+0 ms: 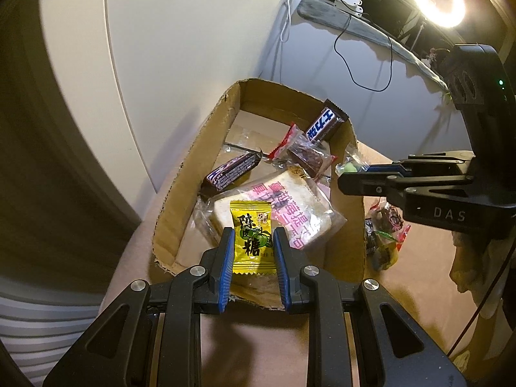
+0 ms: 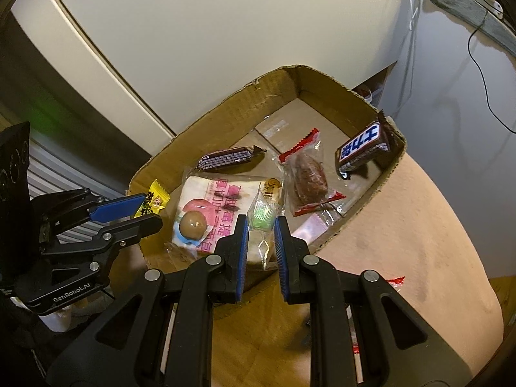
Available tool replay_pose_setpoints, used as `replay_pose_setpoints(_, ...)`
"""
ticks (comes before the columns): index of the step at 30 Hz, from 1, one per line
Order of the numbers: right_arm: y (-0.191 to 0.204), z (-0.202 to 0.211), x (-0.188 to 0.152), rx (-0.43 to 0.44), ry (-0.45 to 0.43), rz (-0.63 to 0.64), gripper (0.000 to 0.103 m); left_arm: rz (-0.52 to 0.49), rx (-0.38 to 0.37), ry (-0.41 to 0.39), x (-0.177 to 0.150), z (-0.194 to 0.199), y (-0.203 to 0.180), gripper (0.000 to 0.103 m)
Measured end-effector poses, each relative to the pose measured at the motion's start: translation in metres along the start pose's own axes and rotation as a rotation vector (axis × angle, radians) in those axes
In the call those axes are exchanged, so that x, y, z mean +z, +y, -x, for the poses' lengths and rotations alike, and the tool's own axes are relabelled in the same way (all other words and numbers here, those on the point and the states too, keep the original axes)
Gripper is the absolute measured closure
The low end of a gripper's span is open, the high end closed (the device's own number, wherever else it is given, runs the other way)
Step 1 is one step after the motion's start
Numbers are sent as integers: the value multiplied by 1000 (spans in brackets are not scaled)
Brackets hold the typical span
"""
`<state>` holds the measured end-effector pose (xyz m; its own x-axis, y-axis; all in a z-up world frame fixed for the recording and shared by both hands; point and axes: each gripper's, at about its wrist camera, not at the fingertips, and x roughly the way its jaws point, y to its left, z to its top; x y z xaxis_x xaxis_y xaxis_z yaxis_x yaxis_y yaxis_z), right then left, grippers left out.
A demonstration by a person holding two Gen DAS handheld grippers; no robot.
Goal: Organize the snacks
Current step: 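Carry both candies over the box and lower them inside, then open both tools to release the candies and move back to the pile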
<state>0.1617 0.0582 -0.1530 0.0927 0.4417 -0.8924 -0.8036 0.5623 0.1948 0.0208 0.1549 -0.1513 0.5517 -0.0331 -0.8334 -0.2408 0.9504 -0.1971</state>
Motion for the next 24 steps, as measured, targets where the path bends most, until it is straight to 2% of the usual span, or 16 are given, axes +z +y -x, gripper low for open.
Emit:
replay_pose_setpoints(9,2,-1,2,-11,1,6,84,6,12,3,2,0,0,77)
replay_pose_setpoints(11,2,-1,2,-13,2,8,75,10,13,3,2,0,1,69)
replay_pose_setpoints(13,3,0,2,-16,-5,9,58,12,15,3,2,0,1,64)
replay_pose_setpoints(14,3,0,2,-19,-9,10,56,14,16,2,2,0,1,64)
replay_pose_setpoints(18,2,3,2,-32,-23,1,35,12,16,2,2,0,1,64)
replay_pose_setpoints(24,-5,9,1,-40,-30,-20,32,8,11,1,2,2,-2,63)
